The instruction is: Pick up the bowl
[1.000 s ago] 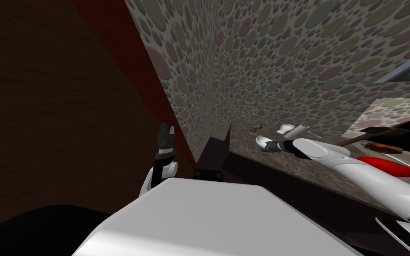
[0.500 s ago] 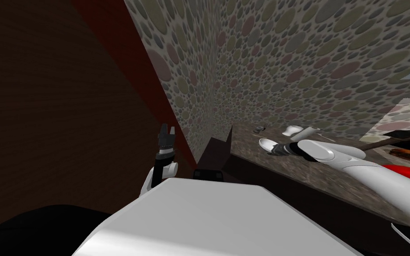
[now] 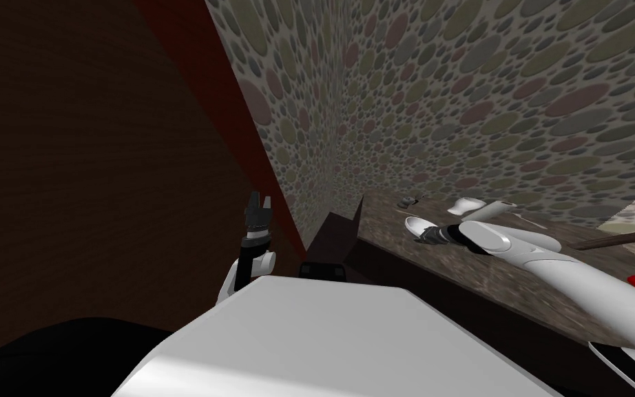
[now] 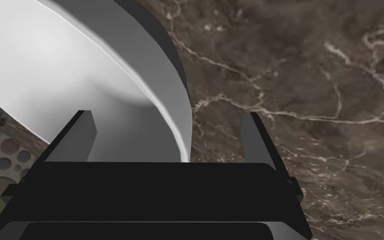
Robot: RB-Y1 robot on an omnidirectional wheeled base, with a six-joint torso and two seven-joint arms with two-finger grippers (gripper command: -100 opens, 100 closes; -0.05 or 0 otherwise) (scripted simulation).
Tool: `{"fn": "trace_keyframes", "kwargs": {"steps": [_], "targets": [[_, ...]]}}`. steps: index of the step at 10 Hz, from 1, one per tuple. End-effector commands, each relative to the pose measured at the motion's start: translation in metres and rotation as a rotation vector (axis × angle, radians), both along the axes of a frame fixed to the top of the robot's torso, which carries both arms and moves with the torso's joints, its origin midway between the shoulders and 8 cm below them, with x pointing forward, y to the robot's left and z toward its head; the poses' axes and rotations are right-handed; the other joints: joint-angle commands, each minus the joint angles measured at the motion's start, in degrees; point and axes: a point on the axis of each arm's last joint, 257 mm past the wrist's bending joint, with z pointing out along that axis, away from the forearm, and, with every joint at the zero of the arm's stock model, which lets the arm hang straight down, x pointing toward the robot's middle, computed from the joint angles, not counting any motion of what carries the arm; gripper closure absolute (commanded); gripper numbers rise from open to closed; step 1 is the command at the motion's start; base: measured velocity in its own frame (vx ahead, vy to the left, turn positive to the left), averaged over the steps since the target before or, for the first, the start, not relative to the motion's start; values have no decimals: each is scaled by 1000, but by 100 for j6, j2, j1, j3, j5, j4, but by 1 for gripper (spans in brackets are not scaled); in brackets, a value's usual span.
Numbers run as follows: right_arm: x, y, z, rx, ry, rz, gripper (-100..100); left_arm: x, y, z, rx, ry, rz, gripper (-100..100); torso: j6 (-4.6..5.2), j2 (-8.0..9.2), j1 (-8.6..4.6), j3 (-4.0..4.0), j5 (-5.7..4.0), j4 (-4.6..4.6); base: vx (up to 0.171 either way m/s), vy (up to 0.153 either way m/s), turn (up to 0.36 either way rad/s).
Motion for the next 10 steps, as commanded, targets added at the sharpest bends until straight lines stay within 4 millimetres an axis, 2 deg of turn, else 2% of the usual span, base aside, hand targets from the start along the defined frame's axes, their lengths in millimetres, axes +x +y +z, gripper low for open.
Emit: {"fn": "trace_keyframes", "kwargs": {"steps": [1, 2, 6, 7, 8, 10], "targets": [[0, 0, 0, 0, 0, 0, -100, 0, 0, 0, 0, 0, 0, 0, 0, 0, 0, 0, 0, 0, -27, -23, 26], [0, 0, 0, 0, -1, -1, 100, 0, 0, 0, 0, 0, 0, 0, 3, -9, 10, -5, 3, -1, 0, 0, 0], [-1, 0, -1, 0, 3, 0, 100, 0, 0, 0, 0, 0, 0, 0, 5, -22, 19, -10, 6, -1, 0, 0, 0], [-1, 0, -2, 0, 3, 1, 0, 0, 0, 0, 0, 0, 0, 0, 6, -21, 21, -9, 8, 0, 0, 0, 0], [3, 4, 7, -4, 1, 22, 100, 0, 0, 0, 0, 0, 0, 0, 6, -20, 23, -8, 10, 1, 53, 37, -211], [7, 12, 20, -10, 6, 60, 100, 0, 0, 0, 0, 0, 0, 0, 13, -38, 53, -16, 22, 2, 104, 71, -214]]}}
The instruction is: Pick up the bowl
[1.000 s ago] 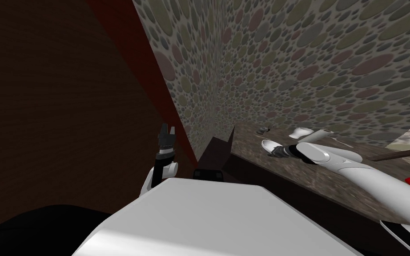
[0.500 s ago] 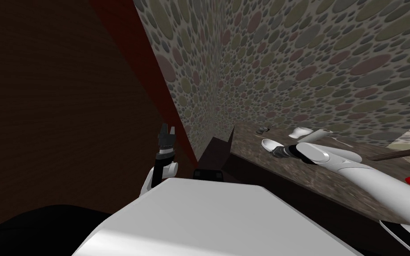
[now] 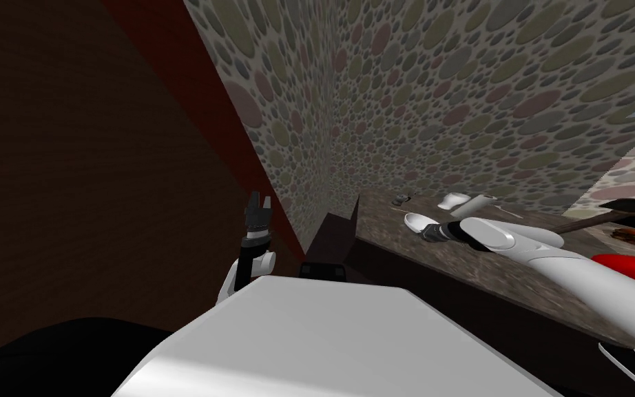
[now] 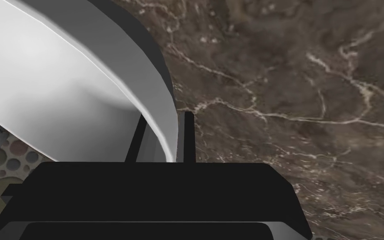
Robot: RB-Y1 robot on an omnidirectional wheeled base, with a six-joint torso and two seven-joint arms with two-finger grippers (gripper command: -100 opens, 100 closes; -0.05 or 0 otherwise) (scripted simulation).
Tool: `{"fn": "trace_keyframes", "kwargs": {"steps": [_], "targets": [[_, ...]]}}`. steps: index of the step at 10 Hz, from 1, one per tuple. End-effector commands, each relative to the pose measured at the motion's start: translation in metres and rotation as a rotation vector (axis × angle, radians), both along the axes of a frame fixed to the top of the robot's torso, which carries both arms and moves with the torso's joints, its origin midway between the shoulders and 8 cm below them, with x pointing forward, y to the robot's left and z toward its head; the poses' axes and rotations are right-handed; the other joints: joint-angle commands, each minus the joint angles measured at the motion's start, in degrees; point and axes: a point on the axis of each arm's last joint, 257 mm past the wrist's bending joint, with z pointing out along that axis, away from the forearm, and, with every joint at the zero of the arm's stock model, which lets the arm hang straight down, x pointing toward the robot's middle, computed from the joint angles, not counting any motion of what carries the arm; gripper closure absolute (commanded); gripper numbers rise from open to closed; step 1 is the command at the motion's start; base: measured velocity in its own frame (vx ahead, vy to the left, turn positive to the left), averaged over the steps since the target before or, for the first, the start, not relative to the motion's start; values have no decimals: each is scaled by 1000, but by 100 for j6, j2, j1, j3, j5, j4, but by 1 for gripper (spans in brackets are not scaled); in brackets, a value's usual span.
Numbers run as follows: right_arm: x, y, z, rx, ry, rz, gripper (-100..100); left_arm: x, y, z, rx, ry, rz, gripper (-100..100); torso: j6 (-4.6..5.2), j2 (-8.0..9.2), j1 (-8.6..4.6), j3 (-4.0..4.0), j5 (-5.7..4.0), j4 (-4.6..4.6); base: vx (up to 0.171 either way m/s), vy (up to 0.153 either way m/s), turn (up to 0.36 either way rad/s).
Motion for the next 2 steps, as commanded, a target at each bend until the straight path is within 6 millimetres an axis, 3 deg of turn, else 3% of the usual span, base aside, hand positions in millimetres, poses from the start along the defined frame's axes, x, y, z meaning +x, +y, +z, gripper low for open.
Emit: {"fn": "trace_keyframes", "kwargs": {"steps": [1, 2], "targets": [[0, 0, 0, 0, 0, 0, 100, 0, 0, 0, 0, 0, 0, 0, 0, 0, 0, 0, 0, 0, 42, 34, -44], [0, 0, 0, 0, 3, 3, 0, 0, 0, 0, 0, 0, 0, 0, -5, 11, -11, 5, -3, 1, 6, 7, 9]]}}
